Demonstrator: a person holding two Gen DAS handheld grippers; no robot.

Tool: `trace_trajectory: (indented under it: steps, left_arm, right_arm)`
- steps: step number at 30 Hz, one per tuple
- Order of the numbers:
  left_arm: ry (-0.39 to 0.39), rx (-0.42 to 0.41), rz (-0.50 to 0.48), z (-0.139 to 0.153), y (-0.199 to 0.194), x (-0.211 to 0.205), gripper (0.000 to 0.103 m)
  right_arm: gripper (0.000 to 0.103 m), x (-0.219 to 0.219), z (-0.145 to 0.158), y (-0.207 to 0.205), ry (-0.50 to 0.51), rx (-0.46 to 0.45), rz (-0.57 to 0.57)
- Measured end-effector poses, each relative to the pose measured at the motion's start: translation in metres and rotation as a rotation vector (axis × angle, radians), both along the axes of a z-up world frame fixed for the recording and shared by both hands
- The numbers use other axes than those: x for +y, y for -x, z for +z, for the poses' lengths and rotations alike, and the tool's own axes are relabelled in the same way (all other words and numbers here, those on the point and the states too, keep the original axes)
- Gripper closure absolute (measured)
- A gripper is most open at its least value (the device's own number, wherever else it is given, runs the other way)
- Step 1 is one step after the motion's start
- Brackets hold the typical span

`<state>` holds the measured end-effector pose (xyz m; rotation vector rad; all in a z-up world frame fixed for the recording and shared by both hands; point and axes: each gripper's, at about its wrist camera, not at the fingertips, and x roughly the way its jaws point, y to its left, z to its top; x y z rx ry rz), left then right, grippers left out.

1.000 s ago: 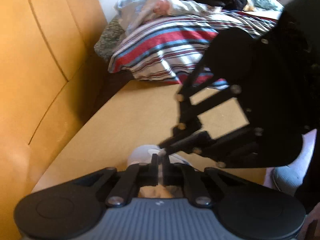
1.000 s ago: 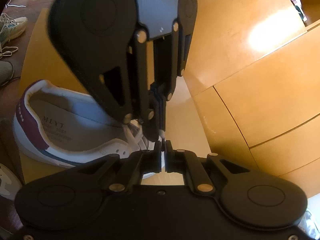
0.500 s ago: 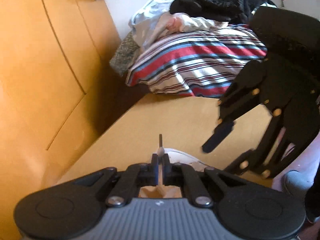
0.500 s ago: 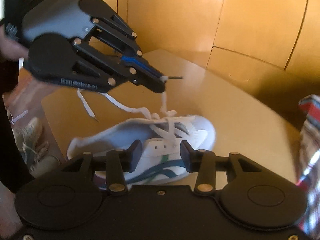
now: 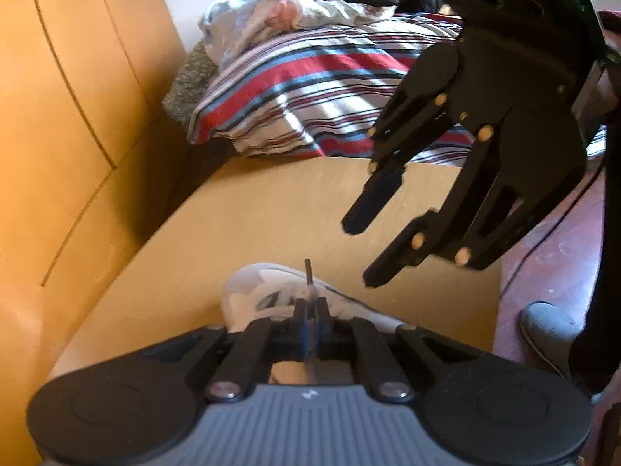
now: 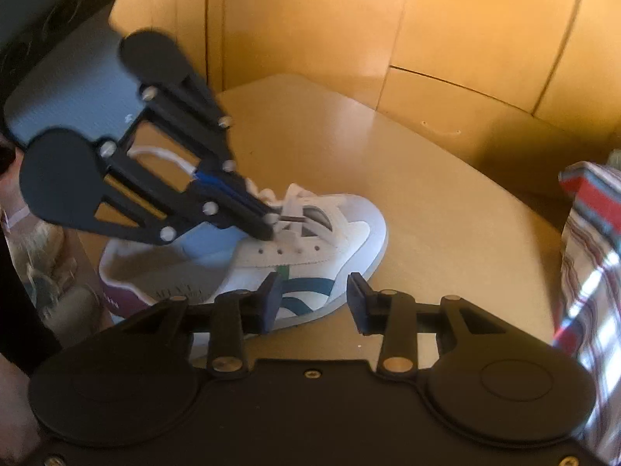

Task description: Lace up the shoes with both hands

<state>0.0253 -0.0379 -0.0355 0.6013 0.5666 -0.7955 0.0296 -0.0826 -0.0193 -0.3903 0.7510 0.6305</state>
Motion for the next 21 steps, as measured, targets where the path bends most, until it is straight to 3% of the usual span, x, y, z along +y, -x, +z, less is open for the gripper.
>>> trace_trajectory:
  steps: [3,9,10,11,15,21]
  left_arm:
    - [0.01,0.005,0.012,-0.001,0.001,0.003,0.1]
    - [0.015,0.014,0.024,0.0,-0.001,0.003,0.1]
    - [0.016,0.017,0.024,0.001,-0.002,0.003,0.1]
    - [0.017,0.02,0.024,0.001,-0.002,0.004,0.1]
    - [0.01,0.029,0.014,0.0,-0.002,0.003,0.1]
    - [-0.016,0.049,-0.024,-0.004,0.0,-0.003,0.1]
  right_arm:
    - [0.059,0.01,0.006,0.006,-0.071,0.031,0.047]
    - [0.06,0.043,-0.016,0.004,0.072,-0.009,0.057]
    - [0.061,0.048,-0.02,0.003,0.1,-0.017,0.058]
    - [0.073,0.049,-0.021,0.003,0.096,-0.015,0.055]
    - [0.081,0.048,-0.018,0.003,0.051,-0.024,0.032]
    - [0.083,0.016,-0.013,0.001,-0.103,0.061,-0.052]
